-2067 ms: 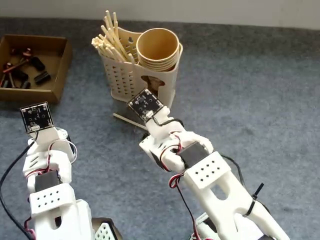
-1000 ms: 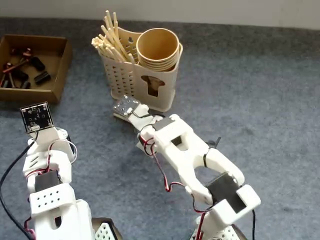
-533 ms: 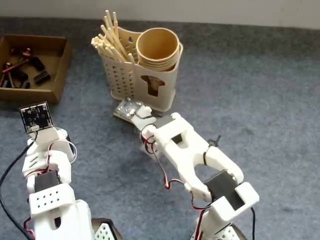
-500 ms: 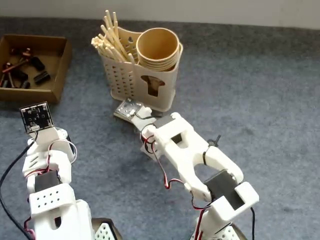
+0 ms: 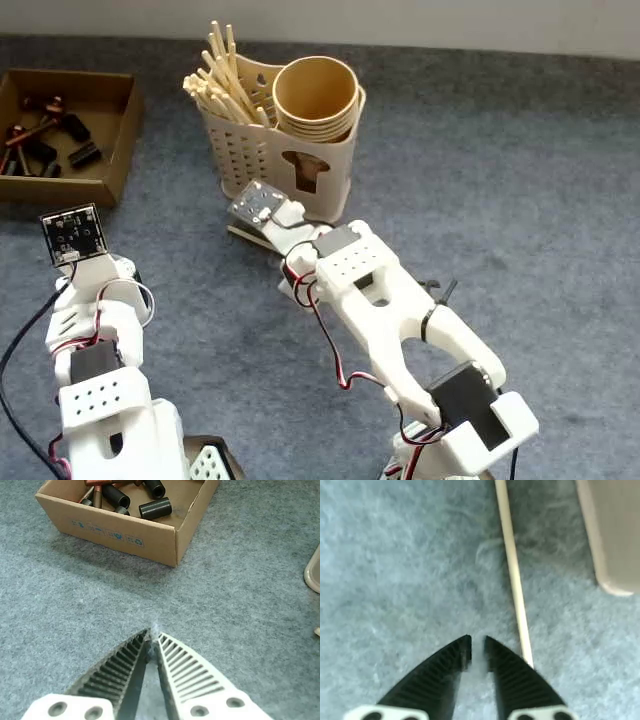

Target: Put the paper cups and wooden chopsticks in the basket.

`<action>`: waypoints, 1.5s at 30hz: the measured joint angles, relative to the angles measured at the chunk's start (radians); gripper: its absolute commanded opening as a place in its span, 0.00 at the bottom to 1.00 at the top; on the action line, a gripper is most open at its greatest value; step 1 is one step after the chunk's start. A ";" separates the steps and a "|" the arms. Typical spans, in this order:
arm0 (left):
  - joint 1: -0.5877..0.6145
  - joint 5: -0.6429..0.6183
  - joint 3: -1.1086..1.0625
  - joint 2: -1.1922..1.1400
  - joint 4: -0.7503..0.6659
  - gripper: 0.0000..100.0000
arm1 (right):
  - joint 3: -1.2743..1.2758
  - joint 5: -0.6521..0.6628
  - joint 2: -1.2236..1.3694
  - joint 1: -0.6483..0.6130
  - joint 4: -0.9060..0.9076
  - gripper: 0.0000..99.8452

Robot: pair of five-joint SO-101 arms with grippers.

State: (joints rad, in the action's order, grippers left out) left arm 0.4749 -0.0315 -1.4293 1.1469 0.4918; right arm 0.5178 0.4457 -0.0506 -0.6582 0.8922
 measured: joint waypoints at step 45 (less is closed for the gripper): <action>0.000 0.000 0.000 0.000 0.000 0.01 | 0.074 0.201 -0.009 0.017 0.129 0.13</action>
State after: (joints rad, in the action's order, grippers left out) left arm 0.4749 -0.0315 -1.4293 1.1469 0.4918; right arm 0.5915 0.6467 -0.0598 -0.6414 1.0211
